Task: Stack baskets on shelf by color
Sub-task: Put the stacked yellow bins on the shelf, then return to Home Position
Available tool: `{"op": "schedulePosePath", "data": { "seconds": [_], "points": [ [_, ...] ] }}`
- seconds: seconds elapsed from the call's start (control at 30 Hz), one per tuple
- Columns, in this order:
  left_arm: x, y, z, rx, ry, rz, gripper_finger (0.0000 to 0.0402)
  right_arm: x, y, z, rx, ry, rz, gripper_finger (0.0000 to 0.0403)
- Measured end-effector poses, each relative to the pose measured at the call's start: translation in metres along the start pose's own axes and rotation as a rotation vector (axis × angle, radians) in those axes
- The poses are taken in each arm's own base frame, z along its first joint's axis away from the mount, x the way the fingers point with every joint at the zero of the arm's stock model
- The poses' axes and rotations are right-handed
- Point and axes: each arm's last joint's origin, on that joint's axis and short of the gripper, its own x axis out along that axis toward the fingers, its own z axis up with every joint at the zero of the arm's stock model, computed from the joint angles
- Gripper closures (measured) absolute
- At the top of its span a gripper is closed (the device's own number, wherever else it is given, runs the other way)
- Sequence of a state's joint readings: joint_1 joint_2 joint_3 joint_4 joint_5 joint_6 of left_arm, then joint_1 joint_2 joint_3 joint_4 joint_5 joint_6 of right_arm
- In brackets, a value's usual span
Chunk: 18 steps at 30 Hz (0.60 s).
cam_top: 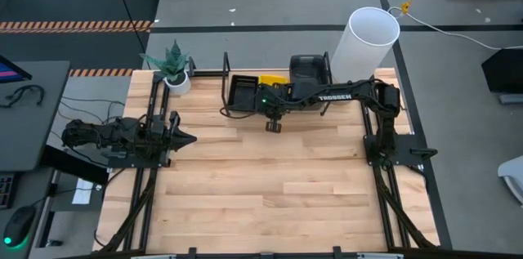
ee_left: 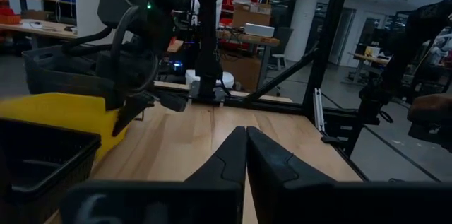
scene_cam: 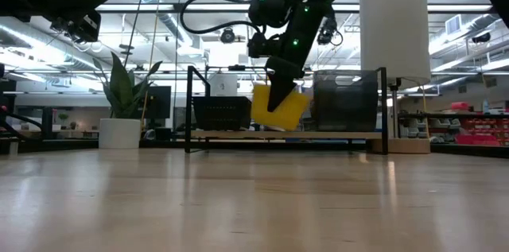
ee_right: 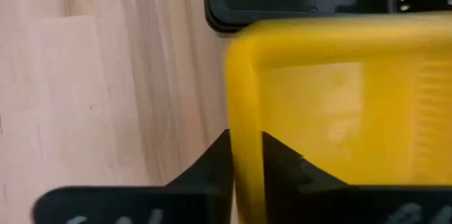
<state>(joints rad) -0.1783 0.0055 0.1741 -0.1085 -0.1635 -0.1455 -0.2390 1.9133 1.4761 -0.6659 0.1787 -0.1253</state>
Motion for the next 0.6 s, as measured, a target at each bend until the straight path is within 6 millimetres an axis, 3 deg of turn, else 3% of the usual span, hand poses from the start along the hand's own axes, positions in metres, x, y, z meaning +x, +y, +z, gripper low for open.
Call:
{"op": "schedulePosePath", "data": {
  "seconds": [0.33, 0.6],
  "points": [
    [0.0, 0.0, 0.0, 0.0, 0.0, 0.0, 0.0381, -0.001, 0.001, 0.0, -0.003, 0.014, -0.076, 0.0257],
    [0.0, 0.0, 0.0, 0.026, -0.001, 0.001, 0.0387, -0.028, -0.002, 0.019, 0.027, -0.002, -0.096, 0.0227]
  ]
}}
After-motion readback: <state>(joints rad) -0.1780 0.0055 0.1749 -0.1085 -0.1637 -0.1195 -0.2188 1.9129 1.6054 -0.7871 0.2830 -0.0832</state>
